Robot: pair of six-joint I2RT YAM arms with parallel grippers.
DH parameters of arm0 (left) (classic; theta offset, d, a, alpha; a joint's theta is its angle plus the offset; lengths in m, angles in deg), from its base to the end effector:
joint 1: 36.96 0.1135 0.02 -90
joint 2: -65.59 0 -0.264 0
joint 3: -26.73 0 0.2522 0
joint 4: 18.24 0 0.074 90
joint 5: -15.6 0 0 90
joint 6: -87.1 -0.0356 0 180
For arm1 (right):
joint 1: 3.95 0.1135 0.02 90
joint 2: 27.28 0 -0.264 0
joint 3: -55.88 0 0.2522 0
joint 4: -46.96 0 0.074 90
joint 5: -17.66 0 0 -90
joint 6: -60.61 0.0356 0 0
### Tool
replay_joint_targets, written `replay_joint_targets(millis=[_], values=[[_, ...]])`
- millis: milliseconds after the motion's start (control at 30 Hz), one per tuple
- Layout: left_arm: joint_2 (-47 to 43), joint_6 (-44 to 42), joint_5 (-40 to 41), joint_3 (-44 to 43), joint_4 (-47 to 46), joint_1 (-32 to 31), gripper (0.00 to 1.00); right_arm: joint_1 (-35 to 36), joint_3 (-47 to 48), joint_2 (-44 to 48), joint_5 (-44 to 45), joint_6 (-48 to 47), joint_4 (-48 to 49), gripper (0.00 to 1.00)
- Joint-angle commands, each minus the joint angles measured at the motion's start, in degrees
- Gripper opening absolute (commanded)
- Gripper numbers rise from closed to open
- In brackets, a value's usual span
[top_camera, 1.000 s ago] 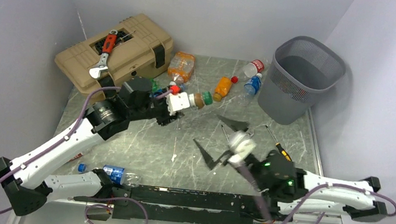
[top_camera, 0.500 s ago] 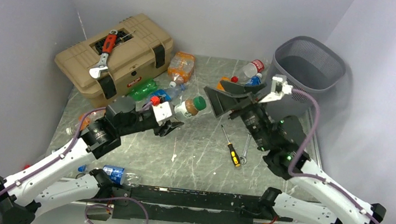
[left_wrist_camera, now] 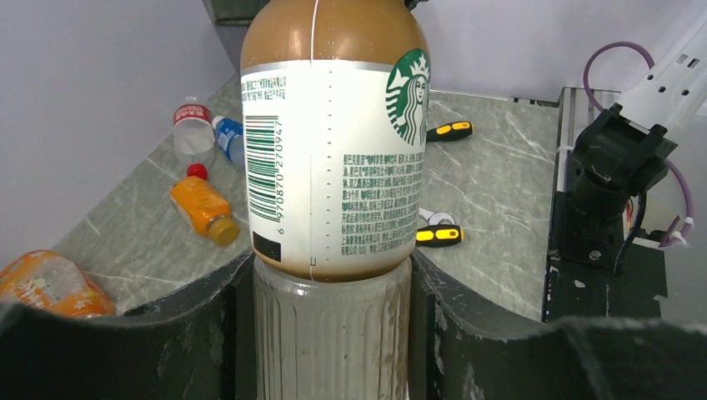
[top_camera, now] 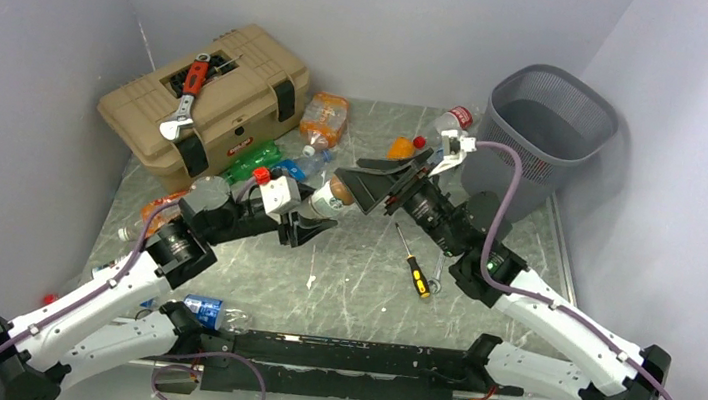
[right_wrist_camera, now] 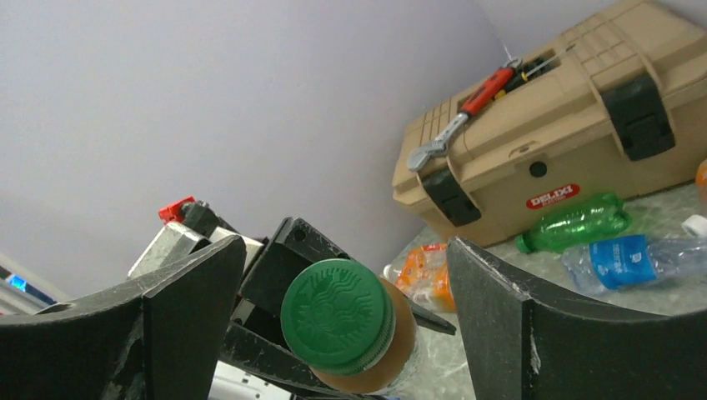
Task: Put the plastic bottles in the bin
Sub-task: Pick up the plastic bottle at the center of the board, then place the plastic bottle in the trash bin.
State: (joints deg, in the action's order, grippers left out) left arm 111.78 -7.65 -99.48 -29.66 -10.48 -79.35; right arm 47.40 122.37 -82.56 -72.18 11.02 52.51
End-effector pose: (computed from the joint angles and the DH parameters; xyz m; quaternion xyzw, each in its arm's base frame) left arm 0.1313 -0.1403 0.3532 0.4137 0.5564 -0.3696 0.6186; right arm 0.1387 0.1733 0.4111 -0.0557 0.5939 0.5756 0.5593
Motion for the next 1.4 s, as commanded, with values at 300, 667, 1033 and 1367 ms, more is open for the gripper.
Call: replay_joint_targets(millis=[300,667,1033,1367], values=[[-1.97,0.27,0.47,1.16,-3.02,-1.20,0.28,0.06,0.00,-4.11,-3.01,1.86,3.65,0.53],[-2.83,-0.47,3.98,1.69,-3.27,-2.27,0.31,0.90,0.02,-3.90,-2.83,-0.14,3.07,0.81],[-2.51,-0.26,4.48,1.77,-3.54,-2.59,0.32,1.82,-1.40,-4.51,-1.51,-1.02,4.40,0.34],[-3.70,-0.83,7.04,2.50,-3.59,-3.86,0.64,1.91,-1.73,-3.31,-0.55,-2.04,3.90,0.00]])
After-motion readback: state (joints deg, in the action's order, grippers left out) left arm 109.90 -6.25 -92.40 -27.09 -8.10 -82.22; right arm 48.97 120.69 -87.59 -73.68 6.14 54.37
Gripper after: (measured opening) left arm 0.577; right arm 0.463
